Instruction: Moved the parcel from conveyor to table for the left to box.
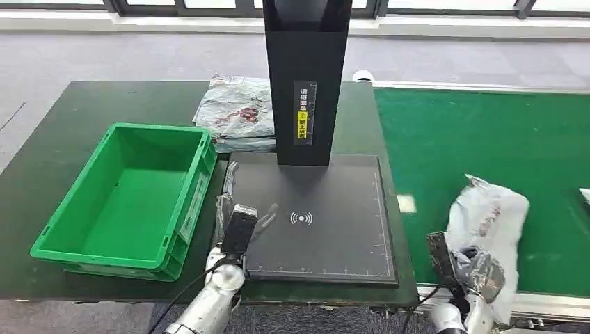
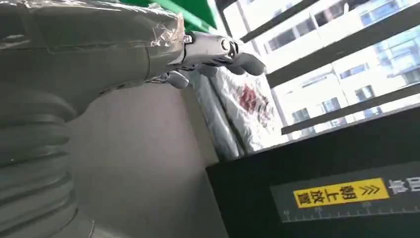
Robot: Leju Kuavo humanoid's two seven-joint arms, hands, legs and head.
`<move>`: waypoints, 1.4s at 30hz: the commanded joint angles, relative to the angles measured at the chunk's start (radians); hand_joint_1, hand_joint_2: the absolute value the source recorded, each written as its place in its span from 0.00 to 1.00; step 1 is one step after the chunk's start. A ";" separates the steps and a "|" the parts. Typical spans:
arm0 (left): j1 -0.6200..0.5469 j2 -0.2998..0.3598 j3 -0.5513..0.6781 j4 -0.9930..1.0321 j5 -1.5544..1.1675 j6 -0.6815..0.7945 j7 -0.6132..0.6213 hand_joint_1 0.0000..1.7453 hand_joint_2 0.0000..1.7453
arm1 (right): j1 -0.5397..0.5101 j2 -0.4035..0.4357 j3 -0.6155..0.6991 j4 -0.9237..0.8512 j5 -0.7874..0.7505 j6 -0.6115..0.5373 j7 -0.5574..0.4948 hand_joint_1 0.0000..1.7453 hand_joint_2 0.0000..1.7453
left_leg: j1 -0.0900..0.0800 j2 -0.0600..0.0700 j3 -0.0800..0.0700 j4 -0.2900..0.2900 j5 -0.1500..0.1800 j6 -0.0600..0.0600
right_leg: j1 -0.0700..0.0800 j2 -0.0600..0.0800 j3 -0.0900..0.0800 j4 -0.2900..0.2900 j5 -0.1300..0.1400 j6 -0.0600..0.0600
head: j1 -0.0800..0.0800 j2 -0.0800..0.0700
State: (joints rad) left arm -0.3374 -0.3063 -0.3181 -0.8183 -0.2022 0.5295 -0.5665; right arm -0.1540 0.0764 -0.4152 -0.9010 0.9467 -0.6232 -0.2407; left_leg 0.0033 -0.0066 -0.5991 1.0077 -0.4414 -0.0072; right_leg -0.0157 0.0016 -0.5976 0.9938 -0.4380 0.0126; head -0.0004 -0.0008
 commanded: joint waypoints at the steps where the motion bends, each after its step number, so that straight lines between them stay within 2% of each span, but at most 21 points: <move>1: -0.021 0.021 0.077 0.008 0.004 -0.008 -0.036 0.00 1.00 | 0.228 0.093 0.741 -0.612 -0.134 0.156 -0.013 1.00 1.00 | 0.001 0.005 0.001 0.000 -0.002 -0.002 | 0.001 0.005 -0.002 0.002 -0.001 -0.003 | 0.000 0.000; 5: -0.038 0.026 0.062 0.030 0.038 -0.002 -0.073 0.00 1.00 | 0.233 0.029 0.915 -0.554 -0.158 0.186 -0.037 1.00 1.00 | 0.002 0.005 0.001 0.000 -0.002 -0.004 | 0.002 0.005 -0.002 0.002 -0.003 -0.005 | 0.000 0.000; 6: -0.038 0.029 0.059 0.030 0.042 -0.003 -0.076 0.00 1.00 | 0.231 0.020 0.927 -0.548 -0.166 0.186 -0.049 1.00 1.00 | 0.003 0.004 0.003 -0.001 -0.003 -0.004 | 0.003 0.004 -0.001 0.001 -0.004 -0.005 | 0.000 0.000; 8: -0.041 0.035 0.051 0.031 0.047 -0.001 -0.083 0.00 1.00 | 0.217 -0.004 0.962 -0.508 -0.164 0.263 -0.024 1.00 1.00 | 0.003 0.003 0.003 -0.001 -0.003 -0.004 | 0.003 0.002 0.001 0.000 -0.004 -0.006 | 0.000 0.000; 12: -0.043 0.037 0.049 0.029 0.050 -0.006 -0.084 0.00 1.00 | 0.210 -0.007 0.962 -0.489 -0.188 0.279 -0.039 1.00 1.00 | 0.003 0.003 0.002 -0.001 -0.003 -0.004 | 0.003 0.003 0.000 0.000 -0.004 -0.005 | 0.000 0.000; 14: -0.047 0.038 0.047 0.030 0.053 -0.008 -0.085 0.00 1.00 | 0.194 -0.017 0.975 -0.453 -0.175 0.345 -0.007 1.00 1.00 | 0.002 0.001 0.002 -0.002 -0.002 -0.004 | 0.002 0.001 0.000 0.000 -0.004 -0.005 | 0.000 0.000; 15: -0.054 0.040 0.044 0.033 0.056 -0.017 -0.082 0.00 1.00 | 0.183 -0.016 0.979 -0.407 -0.168 0.416 0.038 1.00 1.00 | 0.002 0.001 0.001 -0.001 -0.002 -0.004 | 0.002 0.001 -0.001 0.000 -0.004 -0.005 | 0.000 0.000; 16: -0.060 0.039 0.041 0.038 0.056 -0.021 -0.080 0.00 1.00 | 0.171 -0.019 0.991 -0.369 -0.140 0.456 0.070 0.58 1.00 | 0.003 0.002 0.003 -0.002 -0.003 -0.004 | 0.003 0.001 0.001 -0.001 -0.004 -0.005 | 0.000 0.000; 17: -0.067 0.038 0.039 0.044 0.056 -0.025 -0.078 0.00 1.00 | 0.160 -0.016 0.994 -0.324 -0.119 0.475 0.101 0.00 1.00 | 0.003 0.002 0.002 -0.002 -0.003 -0.004 | 0.002 0.002 0.000 -0.001 -0.004 -0.005 | 0.000 0.000; 21: -0.078 0.027 0.043 0.053 0.060 -0.021 -0.067 0.00 1.00 | 0.123 0.013 0.984 -0.195 -0.056 0.457 0.167 0.00 1.00 | 0.003 0.003 0.004 -0.004 -0.002 -0.005 | 0.003 0.002 0.002 -0.003 -0.003 -0.005 | 0.000 0.000; 23: -0.066 0.024 0.057 0.031 0.073 -0.006 -0.080 0.00 1.00 | 0.125 0.023 0.954 -0.212 -0.039 0.394 0.174 0.00 1.00 | 0.003 0.002 0.003 -0.002 -0.002 -0.005 | 0.003 0.001 0.001 -0.001 -0.004 -0.005 | 0.000 0.000; 27: -0.039 0.029 0.066 -0.013 0.081 0.010 -0.087 0.00 1.00 | 0.139 0.033 0.905 -0.290 -0.036 0.341 0.159 0.00 1.00 | 0.002 0.002 0.001 -0.001 -0.003 -0.004 | 0.002 0.001 -0.001 0.000 -0.004 -0.005 | 0.000 0.000; 31: -0.022 0.019 0.084 -0.038 0.082 0.057 -0.113 0.00 1.00 | 0.168 0.071 0.804 -0.395 -0.163 0.178 -0.010 0.00 1.00 | 0.002 0.002 0.002 -0.002 -0.003 -0.004 | 0.002 0.002 0.000 0.000 -0.004 -0.005 | 0.000 0.000; 32: -0.026 0.015 0.085 -0.031 0.087 0.057 -0.118 0.00 1.00 | 0.167 0.081 0.766 -0.417 -0.252 0.173 -0.078 0.00 1.00 | 0.002 0.002 0.001 -0.001 -0.003 -0.004 | 0.002 0.002 -0.001 0.001 -0.004 -0.005 | 0.000 0.000; 34: -0.031 0.012 0.084 -0.023 0.092 0.049 -0.116 0.00 1.00 | 0.169 0.087 0.738 -0.438 -0.309 0.183 -0.101 0.00 1.00 | 0.002 0.002 0.001 -0.001 -0.003 -0.004 | 0.002 0.001 -0.001 0.001 -0.005 -0.005 | 0.000 0.000; 35: -0.035 0.007 0.088 -0.013 0.079 0.082 -0.131 0.00 1.00 | 0.174 0.097 0.713 -0.451 -0.352 0.154 -0.167 0.00 1.00 | 0.001 0.001 -0.001 -0.001 -0.002 -0.004 | 0.001 0.001 -0.002 0.001 -0.004 -0.005 | 0.000 0.000; 37: -0.040 0.006 0.085 -0.004 0.082 0.076 -0.131 0.00 1.00 | 0.178 0.106 0.697 -0.464 -0.409 0.157 -0.200 0.00 1.00 | 0.002 0.000 0.001 -0.001 -0.003 -0.004 | 0.002 0.000 -0.001 0.001 -0.005 -0.005 | 0.000 0.000; 40: -0.065 0.011 0.037 0.061 0.088 -0.012 -0.118 0.00 1.00 | 0.179 0.117 0.644 -0.450 -0.605 0.151 -0.328 0.00 1.00 | 0.002 -0.001 0.000 -0.001 -0.002 -0.004 | 0.001 -0.001 -0.002 0.001 -0.004 -0.004 | 0.000 0.000; 42: -0.070 0.012 0.019 0.085 0.096 -0.065 -0.109 0.00 1.00 | 0.171 0.115 0.627 -0.431 -0.679 0.163 -0.368 0.00 1.00 | 0.002 -0.001 0.001 -0.001 -0.002 -0.004 | 0.002 -0.001 -0.001 0.000 -0.004 -0.005 | 0.000 0.000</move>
State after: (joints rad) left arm -0.3520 -0.3037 -0.2739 -0.8617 -0.1167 0.5737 -0.6958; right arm 0.0277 0.1518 0.3745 -1.3413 0.4747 -0.4730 -0.4884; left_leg 0.0050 -0.0067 -0.6001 1.0075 -0.4436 -0.0117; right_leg -0.0142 0.0019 -0.6007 0.9951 -0.4421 0.0085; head -0.0004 -0.0008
